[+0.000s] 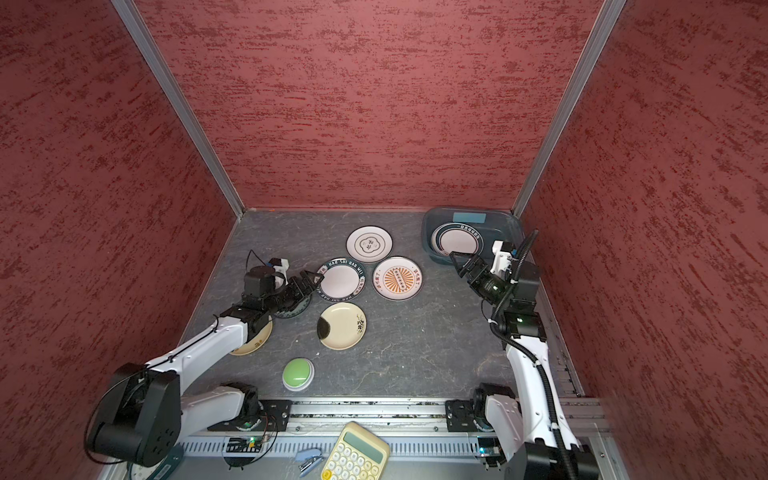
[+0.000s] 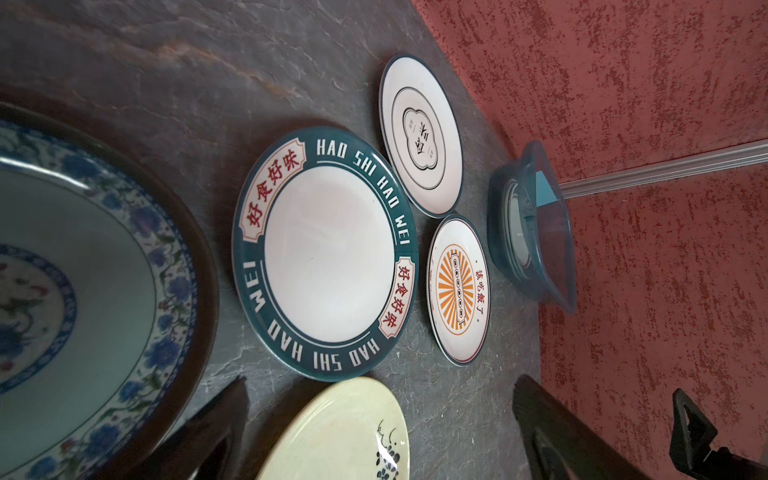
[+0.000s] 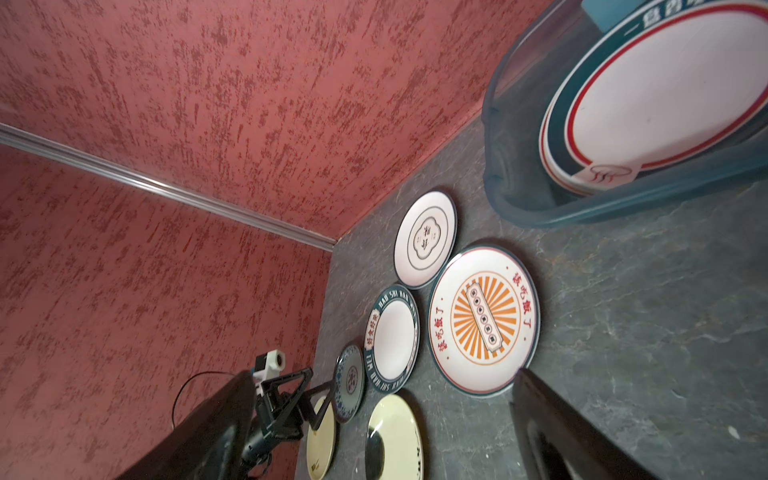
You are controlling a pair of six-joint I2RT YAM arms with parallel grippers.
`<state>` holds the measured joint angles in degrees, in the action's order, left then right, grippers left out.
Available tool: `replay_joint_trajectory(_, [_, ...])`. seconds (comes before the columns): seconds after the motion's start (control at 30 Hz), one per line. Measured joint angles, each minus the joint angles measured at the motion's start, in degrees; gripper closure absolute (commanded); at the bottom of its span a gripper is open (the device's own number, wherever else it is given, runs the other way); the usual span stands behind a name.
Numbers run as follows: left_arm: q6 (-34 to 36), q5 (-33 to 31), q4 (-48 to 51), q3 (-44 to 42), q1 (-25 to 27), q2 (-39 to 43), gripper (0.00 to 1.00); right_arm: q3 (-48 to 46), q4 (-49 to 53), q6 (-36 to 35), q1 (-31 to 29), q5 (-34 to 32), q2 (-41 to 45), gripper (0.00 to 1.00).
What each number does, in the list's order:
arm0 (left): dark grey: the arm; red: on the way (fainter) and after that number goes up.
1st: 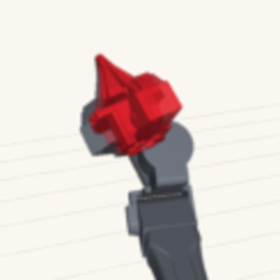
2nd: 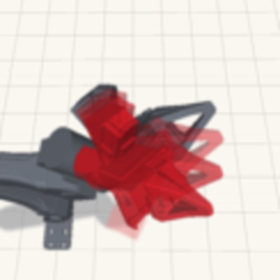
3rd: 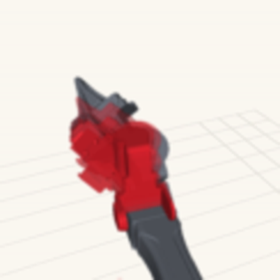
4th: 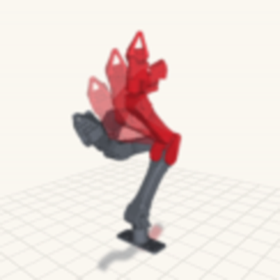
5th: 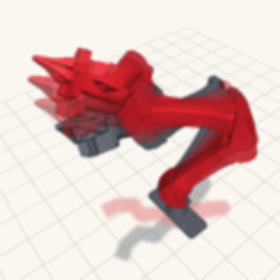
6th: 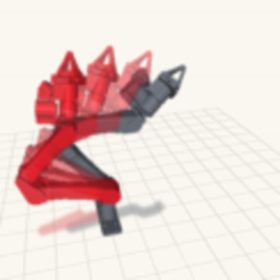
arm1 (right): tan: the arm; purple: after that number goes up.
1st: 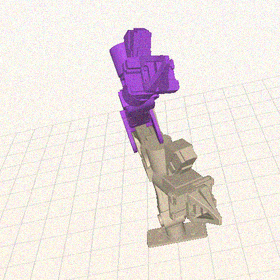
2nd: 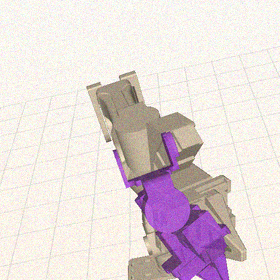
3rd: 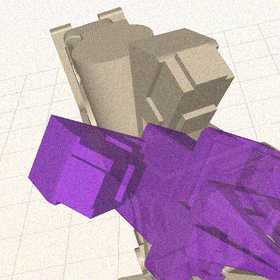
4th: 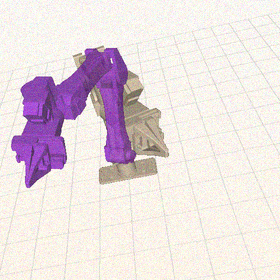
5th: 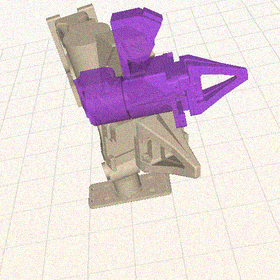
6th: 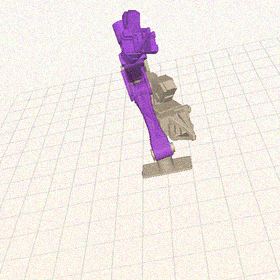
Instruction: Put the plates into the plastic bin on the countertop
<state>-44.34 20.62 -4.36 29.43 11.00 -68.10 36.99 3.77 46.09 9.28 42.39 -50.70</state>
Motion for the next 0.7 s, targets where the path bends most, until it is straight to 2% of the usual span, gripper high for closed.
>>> replay_joint_trajectory(0.4, [-3.93,-0.17,-3.41,-1.03,0.28,-4.31,0.01,-6.45,-2.86,2.25,0.0,6.56,3.3,0.05])
replay_joint_trajectory(0.7, [-6.86,0.79,-7.06,1.16,0.24,-13.44,0.01,-9.66,-5.68,5.66,-0.09,7.98,5.6,0.08])
